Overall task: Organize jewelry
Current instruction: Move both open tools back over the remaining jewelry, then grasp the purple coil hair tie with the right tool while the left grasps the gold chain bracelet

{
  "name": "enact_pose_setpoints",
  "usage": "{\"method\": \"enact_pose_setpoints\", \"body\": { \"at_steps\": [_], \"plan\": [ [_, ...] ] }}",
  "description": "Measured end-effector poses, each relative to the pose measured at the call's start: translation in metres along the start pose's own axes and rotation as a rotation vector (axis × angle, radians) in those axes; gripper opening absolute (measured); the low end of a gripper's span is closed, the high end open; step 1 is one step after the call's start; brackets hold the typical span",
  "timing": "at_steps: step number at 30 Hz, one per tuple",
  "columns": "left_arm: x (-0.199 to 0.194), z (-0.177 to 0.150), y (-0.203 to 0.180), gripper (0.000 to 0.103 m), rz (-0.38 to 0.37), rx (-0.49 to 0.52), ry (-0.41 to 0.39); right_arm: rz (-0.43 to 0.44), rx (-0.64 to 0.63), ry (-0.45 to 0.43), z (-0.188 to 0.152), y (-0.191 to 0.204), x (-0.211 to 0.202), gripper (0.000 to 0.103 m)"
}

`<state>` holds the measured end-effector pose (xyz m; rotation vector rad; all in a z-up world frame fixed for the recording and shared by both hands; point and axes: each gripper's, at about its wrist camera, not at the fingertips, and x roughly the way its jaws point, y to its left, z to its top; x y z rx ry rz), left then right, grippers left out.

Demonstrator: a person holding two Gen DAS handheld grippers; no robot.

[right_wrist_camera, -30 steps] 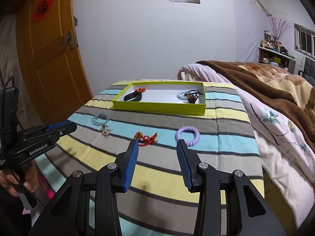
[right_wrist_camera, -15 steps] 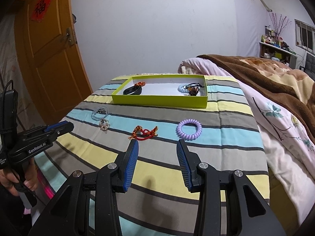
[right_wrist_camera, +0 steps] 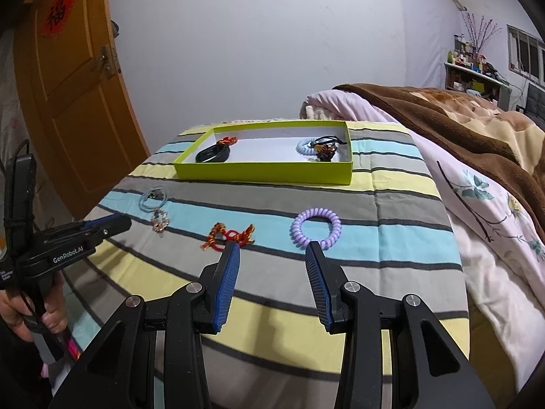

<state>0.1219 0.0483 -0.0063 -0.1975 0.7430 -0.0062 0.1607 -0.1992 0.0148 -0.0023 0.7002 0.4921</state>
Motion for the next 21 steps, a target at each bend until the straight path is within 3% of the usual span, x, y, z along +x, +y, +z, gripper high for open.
{"method": "enact_pose_setpoints", "body": {
  "at_steps": [14, 21],
  "plan": [
    [0.045, 0.014, 0.003, 0.027, 0.030, -0.050, 0.106, -0.028, 0.033, 0.032, 0.012, -0.021, 0.026, 0.041],
    [0.054, 0.018, -0.005, 0.027, -0.023, -0.009, 0.118, -0.033, 0.042, 0.047, 0.015, -0.029, 0.037, 0.041]
  ]
}}
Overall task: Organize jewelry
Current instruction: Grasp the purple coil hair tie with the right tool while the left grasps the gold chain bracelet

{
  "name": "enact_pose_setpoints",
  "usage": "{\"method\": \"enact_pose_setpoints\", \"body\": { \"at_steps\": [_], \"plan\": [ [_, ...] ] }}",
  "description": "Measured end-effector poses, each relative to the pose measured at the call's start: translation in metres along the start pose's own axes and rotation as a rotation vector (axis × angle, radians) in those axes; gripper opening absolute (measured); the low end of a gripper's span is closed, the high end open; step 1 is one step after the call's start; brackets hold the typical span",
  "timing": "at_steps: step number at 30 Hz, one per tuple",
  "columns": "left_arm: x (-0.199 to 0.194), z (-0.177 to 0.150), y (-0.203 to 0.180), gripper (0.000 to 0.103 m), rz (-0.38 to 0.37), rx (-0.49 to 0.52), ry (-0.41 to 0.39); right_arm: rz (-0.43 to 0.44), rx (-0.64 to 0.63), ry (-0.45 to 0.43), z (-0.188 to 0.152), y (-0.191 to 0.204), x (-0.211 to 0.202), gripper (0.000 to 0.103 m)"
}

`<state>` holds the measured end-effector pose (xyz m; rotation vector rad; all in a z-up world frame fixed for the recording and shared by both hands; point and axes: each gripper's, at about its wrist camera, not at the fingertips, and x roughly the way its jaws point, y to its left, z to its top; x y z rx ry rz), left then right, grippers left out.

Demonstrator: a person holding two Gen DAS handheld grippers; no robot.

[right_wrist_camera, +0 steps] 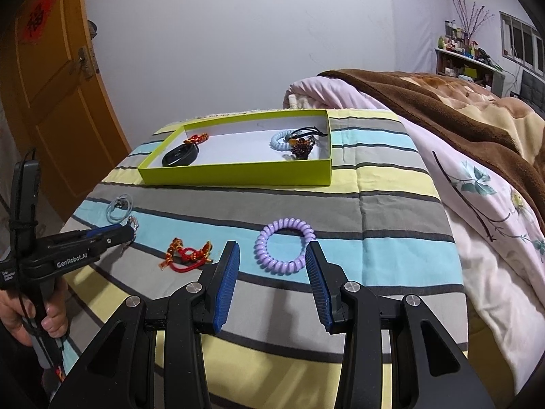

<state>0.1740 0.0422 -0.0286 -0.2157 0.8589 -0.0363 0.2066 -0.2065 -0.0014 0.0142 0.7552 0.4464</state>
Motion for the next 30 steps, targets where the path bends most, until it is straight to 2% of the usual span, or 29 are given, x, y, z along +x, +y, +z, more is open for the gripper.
{"method": "enact_pose_setpoints", "body": {
  "at_steps": [7, 12, 20, 27, 28, 30],
  "plan": [
    [-0.008, 0.004, -0.004, 0.027, -0.008, 0.035, -0.040, 0.000, 0.010, 0.009, 0.003, -0.005, 0.007, 0.041],
    [0.000, 0.007, -0.008, 0.026, 0.026, 0.056, -0.010, -0.014, 0.008, 0.014, 0.005, -0.006, 0.012, 0.041],
    [0.004, 0.009, -0.011, 0.011, 0.049, 0.070, -0.010, -0.042, 0.023, 0.050, 0.010, -0.014, 0.027, 0.041],
    [0.005, 0.009, -0.017, 0.008, 0.081, 0.136, 0.000, -0.061, 0.023, 0.108, 0.011, -0.017, 0.043, 0.041],
    [0.005, 0.008, -0.018, 0.008, 0.087, 0.150, 0.001, -0.063, 0.021, 0.118, 0.012, -0.017, 0.045, 0.040],
    [0.005, 0.007, -0.020, 0.008, 0.094, 0.168, 0.001, -0.066, 0.019, 0.136, 0.012, -0.017, 0.049, 0.032]
  ]
}}
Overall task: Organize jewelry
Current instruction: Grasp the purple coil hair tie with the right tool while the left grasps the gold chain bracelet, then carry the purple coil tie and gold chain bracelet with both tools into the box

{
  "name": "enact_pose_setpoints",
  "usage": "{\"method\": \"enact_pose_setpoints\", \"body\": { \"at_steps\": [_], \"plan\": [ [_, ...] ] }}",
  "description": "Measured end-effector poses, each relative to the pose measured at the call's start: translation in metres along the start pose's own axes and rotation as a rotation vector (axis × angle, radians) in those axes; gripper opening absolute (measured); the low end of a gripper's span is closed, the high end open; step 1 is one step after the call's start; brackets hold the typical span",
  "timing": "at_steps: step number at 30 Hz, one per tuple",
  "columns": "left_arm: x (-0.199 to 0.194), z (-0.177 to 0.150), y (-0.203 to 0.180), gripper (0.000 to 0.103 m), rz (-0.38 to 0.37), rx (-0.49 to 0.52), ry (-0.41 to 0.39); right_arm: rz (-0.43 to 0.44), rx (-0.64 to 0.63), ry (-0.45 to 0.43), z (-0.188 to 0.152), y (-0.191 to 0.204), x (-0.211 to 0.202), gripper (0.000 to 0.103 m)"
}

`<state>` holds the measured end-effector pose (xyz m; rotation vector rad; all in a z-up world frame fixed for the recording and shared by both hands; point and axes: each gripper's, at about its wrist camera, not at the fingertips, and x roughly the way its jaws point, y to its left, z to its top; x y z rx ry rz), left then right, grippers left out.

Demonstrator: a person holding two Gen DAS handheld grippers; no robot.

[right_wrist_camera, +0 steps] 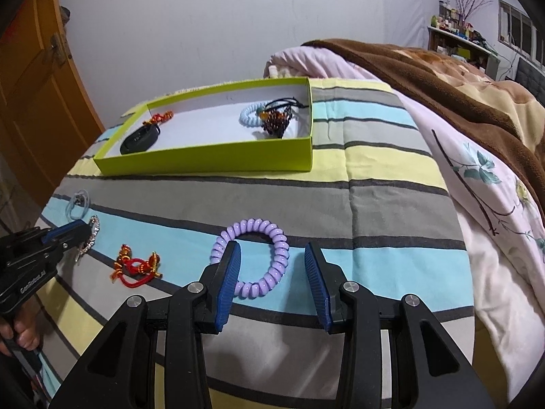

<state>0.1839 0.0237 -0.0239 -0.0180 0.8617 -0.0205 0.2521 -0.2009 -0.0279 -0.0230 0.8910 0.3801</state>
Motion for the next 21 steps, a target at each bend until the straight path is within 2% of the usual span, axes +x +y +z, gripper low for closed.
{"method": "enact_pose_setpoints", "body": {
  "at_steps": [2, 4, 9, 14, 21],
  "plan": [
    [0.000, 0.000, -0.001, 0.008, 0.003, 0.007, -0.001, -0.014, -0.004, 0.004, 0.000, 0.000, 0.001, 0.018],
    [0.000, 0.000, -0.002, 0.005, -0.002, 0.015, -0.002, -0.028, -0.018, 0.009, 0.001, 0.002, 0.002, 0.011],
    [-0.004, -0.002, -0.002, 0.004, -0.036, 0.020, -0.016, -0.034, -0.036, 0.000, 0.000, 0.005, 0.000, 0.009],
    [-0.021, -0.005, 0.001, 0.004, -0.076, 0.002, -0.070, -0.018, -0.021, -0.034, -0.003, 0.005, -0.012, 0.009],
    [-0.035, -0.010, 0.004, 0.004, -0.084, -0.034, -0.106, 0.008, -0.017, -0.095, -0.002, 0.009, -0.039, 0.009]
  ]
}}
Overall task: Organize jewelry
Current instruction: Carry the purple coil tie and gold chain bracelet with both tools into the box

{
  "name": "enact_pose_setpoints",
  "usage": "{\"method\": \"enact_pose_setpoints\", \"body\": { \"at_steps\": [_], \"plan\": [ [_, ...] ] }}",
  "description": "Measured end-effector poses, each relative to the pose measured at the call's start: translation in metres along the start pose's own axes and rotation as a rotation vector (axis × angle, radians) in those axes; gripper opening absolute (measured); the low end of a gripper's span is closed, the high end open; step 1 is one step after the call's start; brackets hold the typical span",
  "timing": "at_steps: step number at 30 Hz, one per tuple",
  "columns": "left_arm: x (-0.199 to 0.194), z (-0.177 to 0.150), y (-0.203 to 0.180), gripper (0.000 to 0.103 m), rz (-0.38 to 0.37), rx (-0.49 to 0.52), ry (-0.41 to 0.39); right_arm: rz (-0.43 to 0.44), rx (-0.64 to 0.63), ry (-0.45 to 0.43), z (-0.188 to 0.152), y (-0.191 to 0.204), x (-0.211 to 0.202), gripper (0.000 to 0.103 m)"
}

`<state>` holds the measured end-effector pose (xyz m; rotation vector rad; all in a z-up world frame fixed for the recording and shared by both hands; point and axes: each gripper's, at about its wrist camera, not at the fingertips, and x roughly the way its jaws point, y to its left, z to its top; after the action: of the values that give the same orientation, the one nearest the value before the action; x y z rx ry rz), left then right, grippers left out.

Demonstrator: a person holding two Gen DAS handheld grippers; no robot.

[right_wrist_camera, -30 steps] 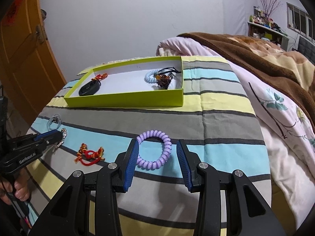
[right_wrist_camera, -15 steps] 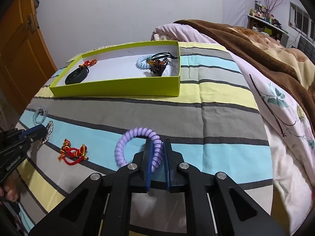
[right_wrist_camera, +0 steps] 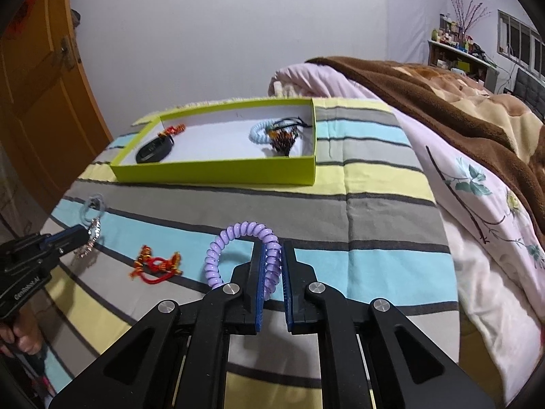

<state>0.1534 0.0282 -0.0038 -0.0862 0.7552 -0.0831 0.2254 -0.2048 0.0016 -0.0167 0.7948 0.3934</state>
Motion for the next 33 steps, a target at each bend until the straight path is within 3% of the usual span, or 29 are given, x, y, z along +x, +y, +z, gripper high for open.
{"method": "enact_pose_setpoints", "body": {
  "at_steps": [13, 33],
  "plan": [
    [-0.022, 0.018, -0.004, 0.004, 0.004, 0.008, -0.075, 0.037, -0.016, -0.052, 0.015, 0.010, -0.020, 0.009],
    [0.011, 0.079, -0.007, 0.004, 0.014, 0.058, -0.119, 0.046, -0.059, -0.074, 0.067, 0.018, 0.012, 0.009]
  ]
}}
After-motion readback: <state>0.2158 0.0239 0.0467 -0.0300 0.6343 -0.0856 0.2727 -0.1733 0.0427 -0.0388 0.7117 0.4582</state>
